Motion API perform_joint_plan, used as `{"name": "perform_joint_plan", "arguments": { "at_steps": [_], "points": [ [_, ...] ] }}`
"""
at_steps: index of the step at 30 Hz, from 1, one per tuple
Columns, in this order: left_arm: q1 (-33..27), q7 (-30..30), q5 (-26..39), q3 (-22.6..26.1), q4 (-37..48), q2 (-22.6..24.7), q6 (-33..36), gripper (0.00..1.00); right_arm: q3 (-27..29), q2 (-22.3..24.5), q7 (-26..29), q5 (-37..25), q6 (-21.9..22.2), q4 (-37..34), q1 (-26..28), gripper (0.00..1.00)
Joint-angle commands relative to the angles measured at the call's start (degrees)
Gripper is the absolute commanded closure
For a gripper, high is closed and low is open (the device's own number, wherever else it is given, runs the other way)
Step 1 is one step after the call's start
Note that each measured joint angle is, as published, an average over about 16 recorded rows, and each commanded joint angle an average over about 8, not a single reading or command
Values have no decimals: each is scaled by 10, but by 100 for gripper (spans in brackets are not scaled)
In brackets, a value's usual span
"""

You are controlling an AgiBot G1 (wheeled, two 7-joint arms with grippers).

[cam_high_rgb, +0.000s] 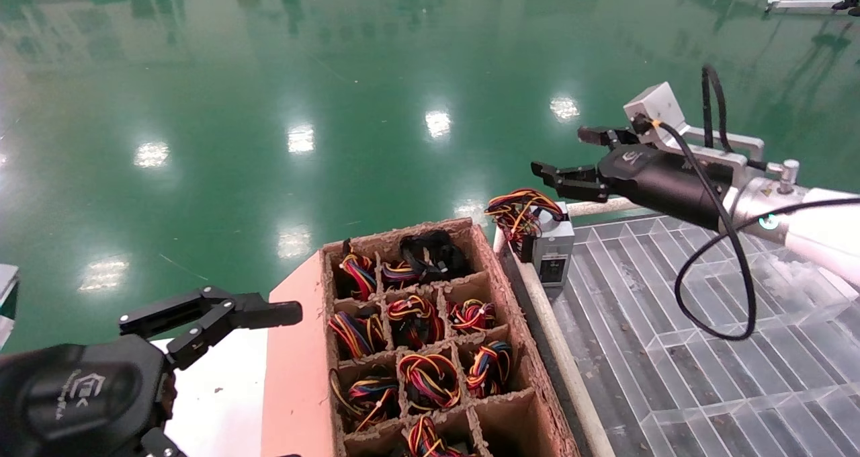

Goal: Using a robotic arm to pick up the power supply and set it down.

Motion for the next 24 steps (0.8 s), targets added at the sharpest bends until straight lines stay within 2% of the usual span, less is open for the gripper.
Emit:
{"name": "perform_joint_plan", "arguments": {
  "at_steps": [1, 24],
  "points": [
    [0, 0, 0, 0, 0, 0, 0, 0, 2, 10, 11, 12, -11, 27, -15, 0],
    [0, 0, 0, 0, 0, 0, 0, 0, 30, 128, 133, 146, -131, 328, -187, 0]
  ]
}}
